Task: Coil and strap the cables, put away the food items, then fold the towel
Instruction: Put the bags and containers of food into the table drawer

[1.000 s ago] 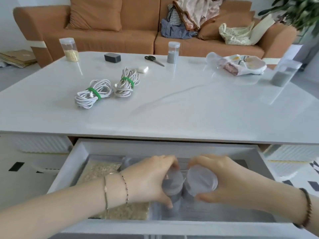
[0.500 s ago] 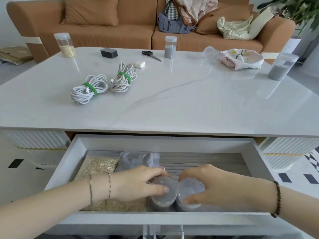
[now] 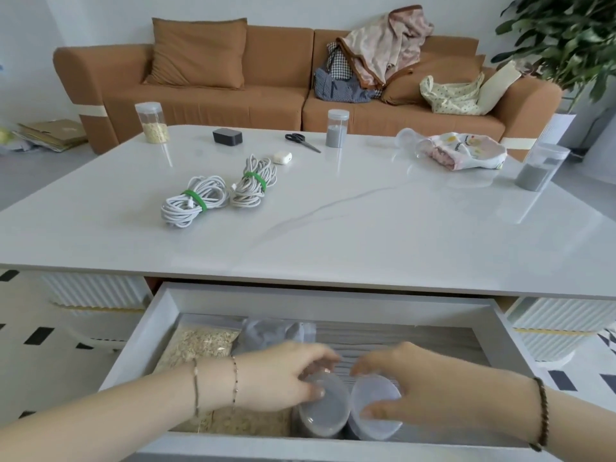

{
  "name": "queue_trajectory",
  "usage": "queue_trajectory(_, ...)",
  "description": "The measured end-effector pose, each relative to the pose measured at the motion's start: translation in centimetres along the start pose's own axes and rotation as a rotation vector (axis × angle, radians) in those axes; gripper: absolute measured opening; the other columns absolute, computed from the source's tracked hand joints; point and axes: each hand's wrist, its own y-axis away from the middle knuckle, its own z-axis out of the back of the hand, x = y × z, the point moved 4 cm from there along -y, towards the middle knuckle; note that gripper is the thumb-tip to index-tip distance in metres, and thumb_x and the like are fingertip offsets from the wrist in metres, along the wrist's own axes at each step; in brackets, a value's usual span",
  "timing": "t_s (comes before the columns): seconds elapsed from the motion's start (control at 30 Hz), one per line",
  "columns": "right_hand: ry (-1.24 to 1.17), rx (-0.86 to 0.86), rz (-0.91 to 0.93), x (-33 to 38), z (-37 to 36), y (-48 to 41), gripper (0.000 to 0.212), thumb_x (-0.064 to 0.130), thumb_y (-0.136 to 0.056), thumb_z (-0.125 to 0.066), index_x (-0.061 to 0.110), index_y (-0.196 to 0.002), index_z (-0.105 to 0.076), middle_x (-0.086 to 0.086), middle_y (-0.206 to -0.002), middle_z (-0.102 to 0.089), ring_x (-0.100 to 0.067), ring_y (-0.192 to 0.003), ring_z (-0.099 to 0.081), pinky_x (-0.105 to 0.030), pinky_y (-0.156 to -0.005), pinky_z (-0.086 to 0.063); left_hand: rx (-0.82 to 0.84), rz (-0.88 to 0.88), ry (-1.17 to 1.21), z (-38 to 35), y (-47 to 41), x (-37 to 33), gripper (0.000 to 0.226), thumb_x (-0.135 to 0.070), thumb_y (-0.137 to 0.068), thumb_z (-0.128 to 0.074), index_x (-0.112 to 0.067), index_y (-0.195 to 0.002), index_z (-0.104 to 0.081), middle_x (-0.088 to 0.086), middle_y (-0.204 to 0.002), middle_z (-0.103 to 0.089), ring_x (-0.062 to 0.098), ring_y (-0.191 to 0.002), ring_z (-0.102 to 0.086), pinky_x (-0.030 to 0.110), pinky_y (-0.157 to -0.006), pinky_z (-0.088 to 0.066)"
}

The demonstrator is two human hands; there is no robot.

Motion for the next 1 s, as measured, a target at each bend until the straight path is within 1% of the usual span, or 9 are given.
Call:
queue_trajectory(0.07, 0.060, -0.114, 0.070, 1.0, 2.5, -0.6, 0.045, 0.054, -0.091, -0.059, 0.041, -0.134, -0.052, 0.026, -0.132, -0.058, 0.005, -0.118, -0.053, -0.023, -0.099, -0.045, -0.169, -0.086, 0.111, 2.6, 0.6, -1.3, 0.045, -0.010, -0.096, -0.063, -0.030, -0.135, -0.056, -0.012, -0.129, -0.065, -0.002, -0.117, -0.060, 0.022, -0.105, -0.045)
queue_trajectory(0.2, -0.028, -0.415, 0.158, 3.4, 9.4, -2.7, 0.024, 0.047, -0.091, -0.062, 0.038, -0.113, -0.067, 0.023, -0.105, -0.069, 0.004, -0.100, -0.062, -0.023, -0.084, -0.052, -0.541, -0.212, 0.191, 10.4, 2.7, -3.9, 0.033, -0.002, -0.096, -0.061, -0.028, -0.115, -0.068, -0.011, -0.103, -0.074, 0.004, -0.094, -0.070, 0.020, -0.087, -0.053)
queue_trajectory(0.3, -0.091, -0.530, 0.207, 5.1, 13.3, -5.6, 0.011, 0.037, -0.092, -0.063, 0.036, -0.099, -0.071, 0.022, -0.091, -0.070, 0.003, -0.090, -0.064, -0.017, -0.073, -0.050, -0.750, -0.211, 0.221, 15.9, 4.6, -3.2, 0.030, -0.001, -0.097, -0.056, -0.025, -0.106, -0.071, -0.006, -0.094, -0.076, 0.011, -0.086, -0.073, 0.024, -0.079, -0.057)
queue_trajectory(0.4, -0.140, -0.565, 0.255, 7.0, 15.8, -9.7, 0.013, 0.026, -0.092, -0.063, 0.032, -0.093, -0.074, 0.020, -0.087, -0.071, 0.001, -0.084, -0.065, -0.009, -0.068, -0.046, -0.920, -0.151, 0.169, 20.5, 6.0, -0.7, 0.029, 0.001, -0.096, -0.055, -0.021, -0.097, -0.075, -0.004, -0.089, -0.077, 0.010, -0.081, -0.073, 0.020, -0.072, -0.054)
queue_trajectory(0.63, -0.151, -0.630, 0.310, 13.3, 20.7, -24.7, 0.015, 0.021, -0.089, -0.061, 0.023, -0.092, -0.076, 0.016, -0.089, -0.069, -0.002, -0.079, -0.061, -0.018, -0.070, -0.045, -1.121, 0.115, 0.142, 29.6, 6.7, 10.0, 0.032, -0.004, -0.094, -0.051, -0.025, -0.089, -0.075, -0.008, -0.086, -0.076, 0.005, -0.075, -0.071, 0.020, -0.069, -0.050)
queue_trajectory(0.73, -0.174, -0.629, 0.285, 15.7, 22.1, -30.9, 0.020, 0.019, -0.092, -0.057, 0.014, -0.099, -0.075, 0.005, -0.101, -0.072, -0.014, -0.090, -0.064, -0.023, -0.073, -0.049, -1.170, 0.203, 0.128, 32.1, 6.0, 14.5, 0.026, -0.007, -0.093, -0.053, -0.025, -0.095, -0.073, -0.007, -0.095, -0.074, 0.009, -0.088, -0.070, 0.026, -0.079, -0.052)
queue_trajectory(0.8, -0.201, -0.617, 0.268, 17.1, 22.7, -35.1, 0.020, 0.018, -0.092, -0.057, 0.011, -0.099, -0.074, 0.001, -0.103, -0.069, -0.019, -0.097, -0.063, -0.028, -0.075, -0.049, -1.156, 0.284, 0.115, 33.6, 4.5, 17.8, 0.024, -0.008, -0.093, -0.055, -0.022, -0.109, -0.068, -0.001, -0.114, -0.069, 0.016, -0.106, -0.063, 0.025, -0.086, -0.048)
queue_trajectory(0.93, -0.296, -0.599, 0.199, 18.4, 23.6, -42.3, 0.023, 0.023, -0.091, -0.060, 0.015, -0.111, -0.068, -0.002, -0.111, -0.066, -0.015, -0.085, -0.060, -0.022, -0.058, -0.041, -1.127, 0.380, 0.146, 35.2, 1.3, 24.3, 0.049, -0.009, -0.094, -0.059, -0.012, -0.140, -0.045, 0.009, -0.146, -0.041, 0.024, -0.134, -0.044, 0.020, -0.101, -0.028)
queue_trajectory(1.0, -0.334, -0.579, 0.165, 18.5, 23.8, -45.7, 0.033, 0.025, -0.093, -0.060, 0.014, -0.124, -0.061, -0.004, -0.114, -0.061, -0.019, -0.088, -0.059, -0.024, -0.065, -0.044, -1.179, 0.385, 0.156, 36.4, 0.1, 26.9, 0.057, -0.011, -0.093, -0.061, -0.008, -0.146, -0.038, 0.011, -0.152, -0.033, 0.024, -0.138, -0.040, 0.021, -0.106, -0.026)
